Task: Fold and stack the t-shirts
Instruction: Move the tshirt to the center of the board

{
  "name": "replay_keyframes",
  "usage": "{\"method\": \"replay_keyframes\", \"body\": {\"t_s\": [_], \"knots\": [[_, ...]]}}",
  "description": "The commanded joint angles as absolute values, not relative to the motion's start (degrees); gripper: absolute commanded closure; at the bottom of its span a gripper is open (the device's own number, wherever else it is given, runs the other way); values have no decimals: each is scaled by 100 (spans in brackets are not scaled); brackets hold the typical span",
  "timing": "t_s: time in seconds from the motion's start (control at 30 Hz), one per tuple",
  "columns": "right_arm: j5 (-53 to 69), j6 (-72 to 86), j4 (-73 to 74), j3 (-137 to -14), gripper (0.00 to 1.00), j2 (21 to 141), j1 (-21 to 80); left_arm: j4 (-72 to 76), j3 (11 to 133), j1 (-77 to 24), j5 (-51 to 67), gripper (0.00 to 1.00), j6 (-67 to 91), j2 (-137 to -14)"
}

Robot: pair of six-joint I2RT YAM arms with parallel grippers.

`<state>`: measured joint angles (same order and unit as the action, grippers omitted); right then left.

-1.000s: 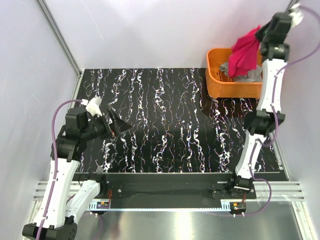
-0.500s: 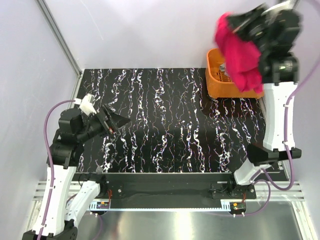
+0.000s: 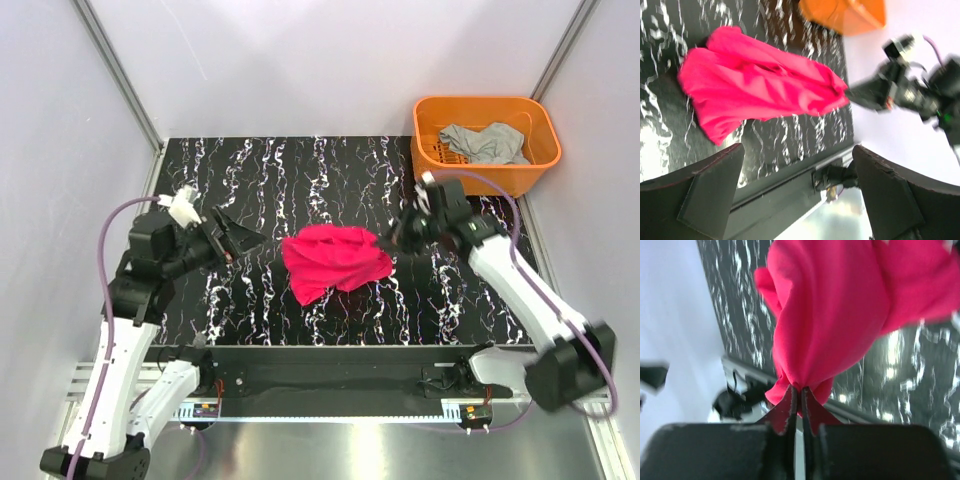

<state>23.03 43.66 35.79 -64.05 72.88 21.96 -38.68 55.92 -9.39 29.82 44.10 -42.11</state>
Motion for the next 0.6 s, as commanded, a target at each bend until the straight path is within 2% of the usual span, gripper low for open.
{"method": "replay_keyframes", "body": {"t_s": [0.0, 0.07, 0.13, 0.2, 0.23, 0.3, 0.37, 0.47, 0.53, 0.57], "knots": [[3038, 4438, 3410, -5496, 91, 5945, 2197, -3665, 5274, -1316, 2787, 5, 4544, -4376], [3321, 4579, 3419, -4690, 85, 5653, 2197, -3665, 5238, -1729, 2471, 6, 4509, -4630], [3751, 4623, 3410, -4256, 75, 5362, 2197, -3665, 5186, -1941, 2207, 6, 4483, -4929], [4259, 4518, 3384, -3947, 62, 5370, 2197, -3613, 5177, -2126, 2101, 5, 4465, -5141], [4393, 4387, 3392, -3920, 47, 5405, 2197, -3569, 5194, -2170, 2048, 3, 4387, -5403], [4570, 4220, 3419, -4025, 34, 5597, 2189, -3568, 5247, -2224, 2048, 2, 4316, -5711], [4195, 3781, 3761, -4549, 22, 5800, 2188, -3577, 5291, -2293, 2092, 3, 4210, -6238], [2713, 3323, 3850, -5289, 11, 6649, 2188, -3490, 5361, -2617, 1881, 7, 4061, -6854], [2226, 3033, 3850, -5850, 11, 7169, 2180, -3437, 5431, -2777, 1776, 12, 3955, -7344], [1919, 2893, 3841, -6062, 14, 7755, 2180, -3376, 5449, -2847, 1793, 14, 3938, -7513]]}}
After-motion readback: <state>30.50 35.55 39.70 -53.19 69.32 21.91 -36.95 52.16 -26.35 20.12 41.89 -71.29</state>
